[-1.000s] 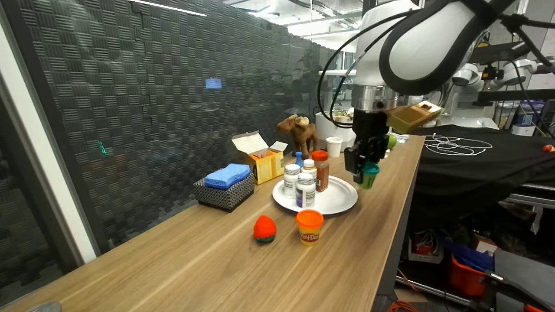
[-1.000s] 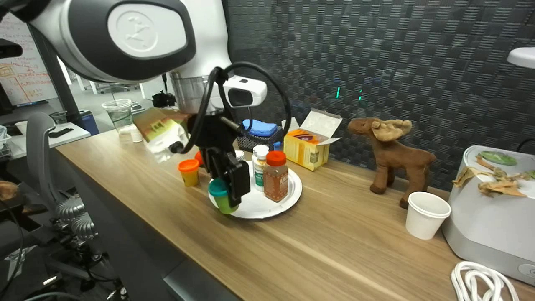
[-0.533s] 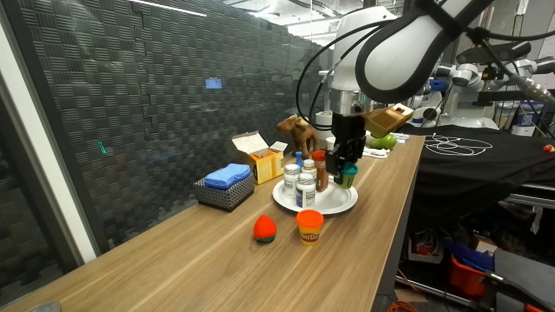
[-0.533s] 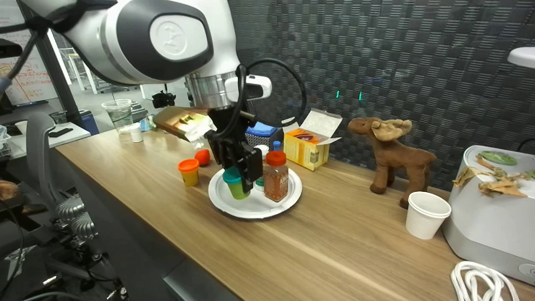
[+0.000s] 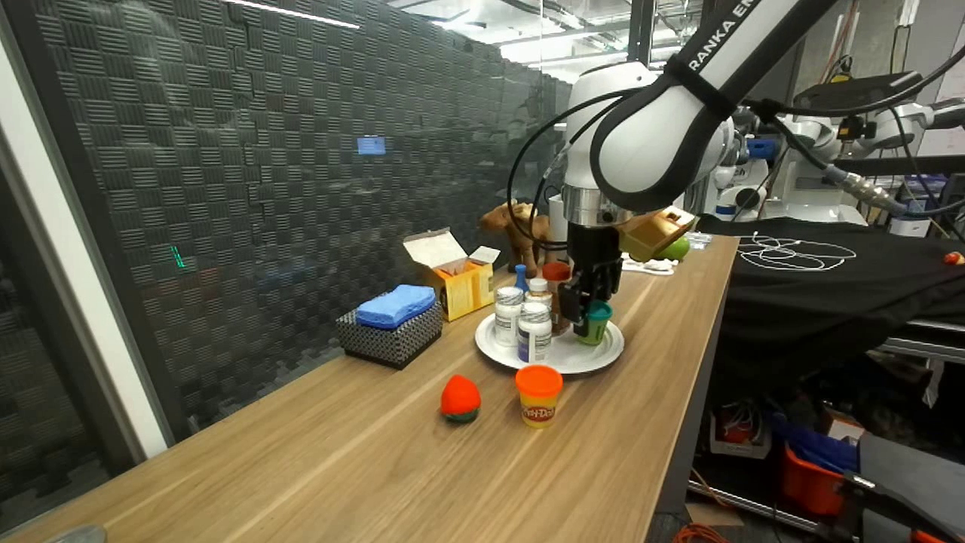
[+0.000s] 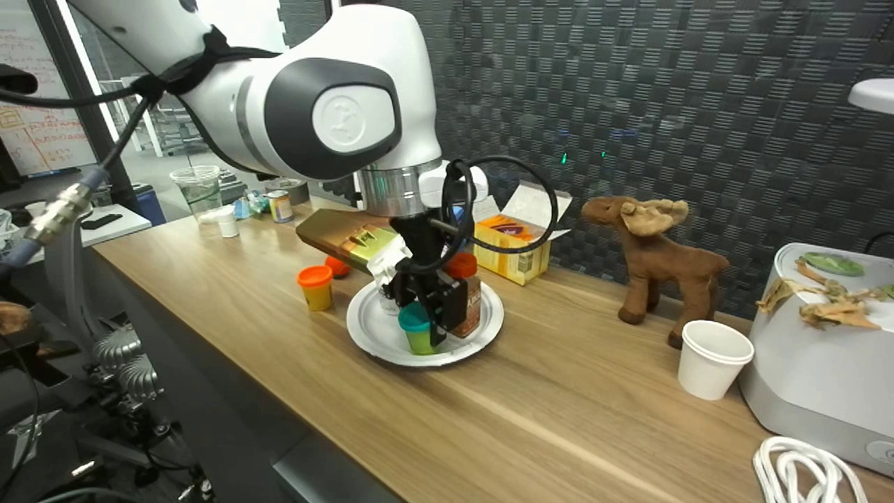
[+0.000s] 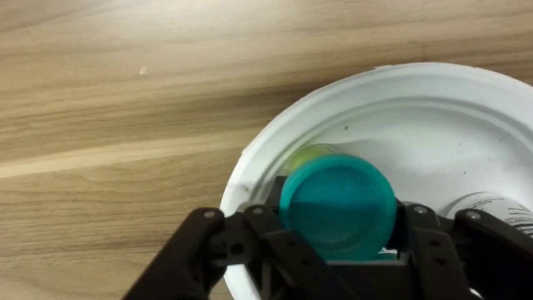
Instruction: Put the bottles and the red object on the plate
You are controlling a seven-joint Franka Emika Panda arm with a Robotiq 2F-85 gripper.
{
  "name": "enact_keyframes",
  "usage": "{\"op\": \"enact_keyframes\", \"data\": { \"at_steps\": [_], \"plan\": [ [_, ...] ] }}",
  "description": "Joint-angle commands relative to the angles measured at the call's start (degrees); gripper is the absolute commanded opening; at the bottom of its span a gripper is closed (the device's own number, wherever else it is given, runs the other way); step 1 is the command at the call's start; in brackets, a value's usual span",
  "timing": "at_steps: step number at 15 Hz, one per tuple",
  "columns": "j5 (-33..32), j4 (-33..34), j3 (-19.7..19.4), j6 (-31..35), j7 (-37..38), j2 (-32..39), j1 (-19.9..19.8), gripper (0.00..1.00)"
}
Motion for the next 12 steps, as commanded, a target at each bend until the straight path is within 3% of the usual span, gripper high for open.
{"op": "enact_keyframes", "data": {
  "at_steps": [1,2,3,4,8,12],
  "plan": [
    [1.7,1.2,-0.3,1.0,-3.2,0.6,-0.2,0.22],
    [1.4,0.9,-0.4,1.2,-3.5,0.3,-0.1,0.29],
    [0.9,0.2,-0.5,1.6,-3.6,-0.3,0.0,0.72],
    [0.9,-0.4,-0.4,1.8,-4.0,-0.8,0.0,0.73],
    [0.9,-4.2,-0.1,2.8,-5.9,-4.8,0.0,0.99],
    [-1.4,-10.6,-0.5,6.0,-4.8,-11.2,0.7,1.0]
  ]
}}
